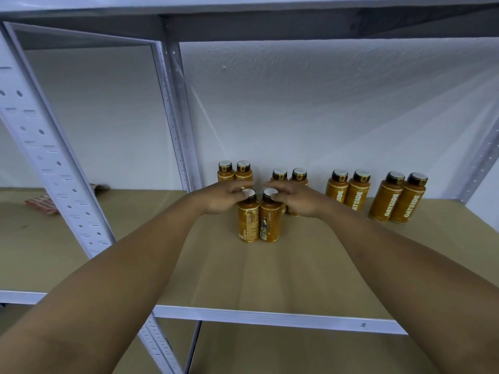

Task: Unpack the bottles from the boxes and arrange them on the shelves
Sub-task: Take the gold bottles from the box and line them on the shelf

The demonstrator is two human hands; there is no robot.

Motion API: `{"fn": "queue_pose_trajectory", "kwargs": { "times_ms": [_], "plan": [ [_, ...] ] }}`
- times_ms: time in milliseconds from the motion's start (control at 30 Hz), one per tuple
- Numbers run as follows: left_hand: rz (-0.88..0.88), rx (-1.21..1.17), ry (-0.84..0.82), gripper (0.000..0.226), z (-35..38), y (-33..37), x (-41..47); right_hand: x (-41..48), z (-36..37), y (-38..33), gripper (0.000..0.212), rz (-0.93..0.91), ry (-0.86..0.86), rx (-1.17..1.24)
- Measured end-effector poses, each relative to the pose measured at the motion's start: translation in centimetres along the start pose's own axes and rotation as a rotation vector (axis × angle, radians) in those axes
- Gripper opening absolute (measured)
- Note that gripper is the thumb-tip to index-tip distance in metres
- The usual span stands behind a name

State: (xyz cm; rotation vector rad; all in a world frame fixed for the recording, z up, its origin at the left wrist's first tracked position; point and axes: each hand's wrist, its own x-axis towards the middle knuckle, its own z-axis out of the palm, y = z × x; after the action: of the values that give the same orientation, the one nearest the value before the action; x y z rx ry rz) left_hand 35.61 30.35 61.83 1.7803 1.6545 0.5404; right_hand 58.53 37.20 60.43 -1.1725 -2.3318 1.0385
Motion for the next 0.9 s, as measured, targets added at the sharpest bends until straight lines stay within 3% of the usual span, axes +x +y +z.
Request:
{"fn": "queue_pose_trajectory", "kwargs": {
  "times_ms": [233, 433, 600, 733, 900],
  "plan": [
    [0.014, 0.024, 0.047, 0.039, 0.5, 0.5, 0.3, 0.0, -0.1, -0.2, 0.037, -0.009, 0.056, -0.143],
    [0.023, -0.029, 0.172, 0.037, 1.9, -0.7, 0.9, 0.2, 0.8, 0.4, 0.051, 0.024, 0.192, -0.184],
    [-0.006, -0.097, 0.070, 0.057, 1.3, 0.3, 0.1, 0.0, 0.3, 0.8, 0.058, 0.035, 0.105, 0.021],
    [-0.001, -0.080, -0.004, 0.049, 0.7, 0.8, -0.3, 0.2, -0.2, 0.9, 0.044, -0.002, 0.009, 0.039],
    [0.043, -0.059, 0.061, 0.035, 1.0, 0.7, -0.1, 0.4, -0.1, 1.3, 0.034, -0.010, 0.037, 0.030]
  ]
}}
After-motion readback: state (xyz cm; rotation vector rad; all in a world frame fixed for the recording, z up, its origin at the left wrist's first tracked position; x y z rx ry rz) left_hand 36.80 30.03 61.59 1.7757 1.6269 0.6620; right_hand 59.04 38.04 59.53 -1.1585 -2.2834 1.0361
